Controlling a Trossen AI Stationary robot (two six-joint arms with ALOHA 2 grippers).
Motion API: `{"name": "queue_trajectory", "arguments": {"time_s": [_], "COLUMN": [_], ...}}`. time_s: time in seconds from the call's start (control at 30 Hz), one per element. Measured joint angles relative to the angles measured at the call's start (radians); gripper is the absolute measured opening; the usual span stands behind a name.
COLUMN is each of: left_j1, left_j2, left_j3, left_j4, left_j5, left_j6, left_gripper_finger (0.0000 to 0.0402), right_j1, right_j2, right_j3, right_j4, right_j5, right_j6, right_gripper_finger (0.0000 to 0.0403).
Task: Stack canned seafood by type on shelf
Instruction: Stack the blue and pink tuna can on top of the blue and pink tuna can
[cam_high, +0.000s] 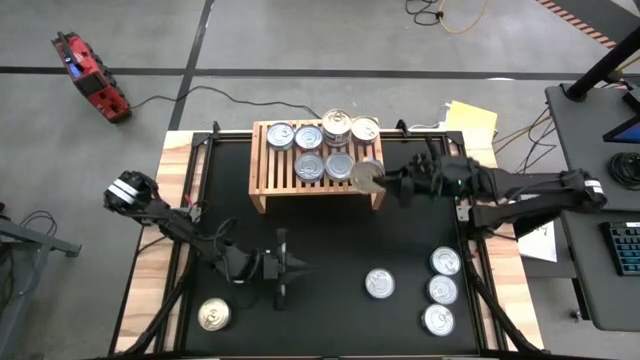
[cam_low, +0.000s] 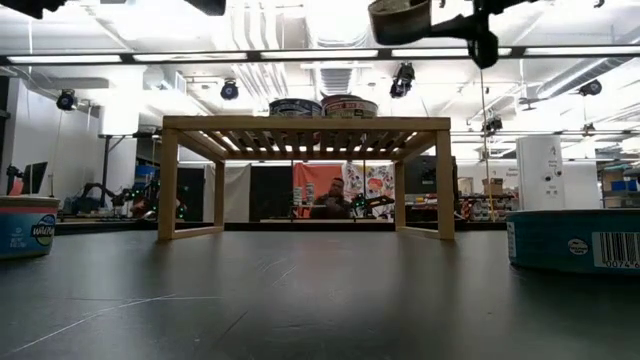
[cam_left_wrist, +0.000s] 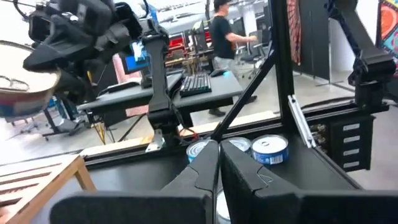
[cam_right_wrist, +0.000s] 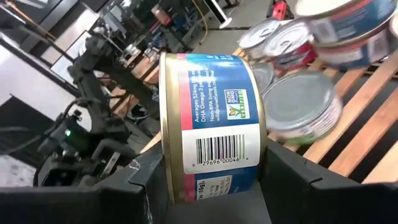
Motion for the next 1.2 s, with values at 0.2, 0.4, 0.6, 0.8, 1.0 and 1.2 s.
{"name": "queue_trajectory", "arguments": {"time_s": [0.2,0.4,0.6,0.8,1.0,1.2], "left_j1": [-0.006,-0.011,-0.025,-0.064,-0.121,-0.153], "left_j2": [-0.025,-0.034,-0.038,-0.048,-0.053,-0.053], "left_j3": [-0.001,-0.001,0.004,0.005,0.005,0.005], "left_j4": [-0.001,-0.009,-0.009,-0.015,-0.014,-0.013], "left_j5": [-0.009,-0.066,-0.143,-0.282,-0.432,-0.536], "left_j6": [0.034,0.052,0.064,0.114,0.172,0.195], "left_gripper_finger": [0.0001,0.0001,0.0001,0.0001,0.0001,0.0001], "right_j1": [-0.199,-0.368,-0.491,-0.581,-0.659,-0.739], "right_j2": [0.016,0.078,0.184,0.298,0.376,0.391], "right_j3": [0.045,0.096,0.169,0.269,0.384,0.412], "right_j4": [0.008,0.005,0.003,-0.007,-0.087,-0.139], "right_j5": [-0.188,-0.382,-0.532,-0.665,-0.763,-0.899], "right_j6": [0.010,0.040,0.053,0.059,0.039,-0.002], "right_gripper_finger": [0.0187,0.0187,0.0187,0.0187,0.0187,0.0187]}}
